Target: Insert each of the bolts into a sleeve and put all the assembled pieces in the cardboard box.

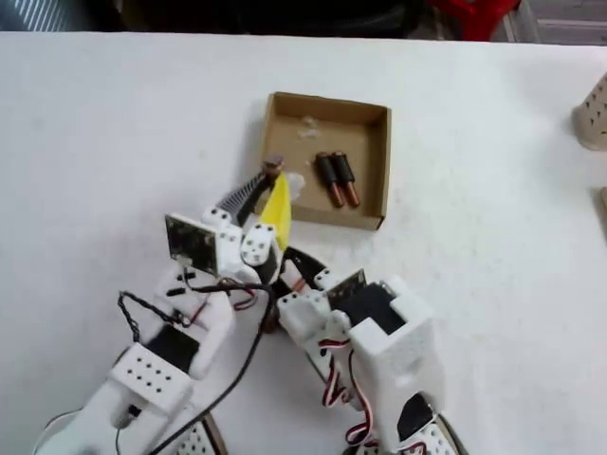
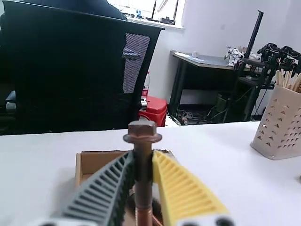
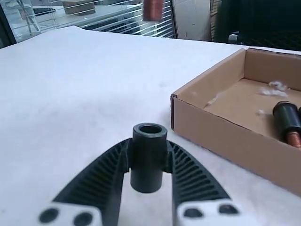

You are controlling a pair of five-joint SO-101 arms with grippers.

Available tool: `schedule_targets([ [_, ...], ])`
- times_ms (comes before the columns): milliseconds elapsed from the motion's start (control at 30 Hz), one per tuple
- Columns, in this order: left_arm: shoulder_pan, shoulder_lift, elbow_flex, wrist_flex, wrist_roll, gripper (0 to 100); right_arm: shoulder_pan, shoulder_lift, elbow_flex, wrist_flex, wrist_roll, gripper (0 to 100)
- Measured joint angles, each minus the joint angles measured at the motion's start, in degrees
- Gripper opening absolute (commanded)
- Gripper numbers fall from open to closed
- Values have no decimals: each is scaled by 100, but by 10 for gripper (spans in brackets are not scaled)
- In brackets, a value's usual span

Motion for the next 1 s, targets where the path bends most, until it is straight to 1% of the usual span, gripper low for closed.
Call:
schedule_targets([
  [167,237,-299,536,-26,0,20,0,0,0,0,0,17],
  [367,211,-545,941,-35,0,20,0,0,0,0,0,17],
  [600,123,-563,949,-35,0,20,9,0,0,-88,325,17],
  [833,79,-571,1099,-44,-9,20,9,0,44,-88,352,17],
  [1000,79,-571,1099,-44,0,20,9,-352,290,-88,352,16],
])
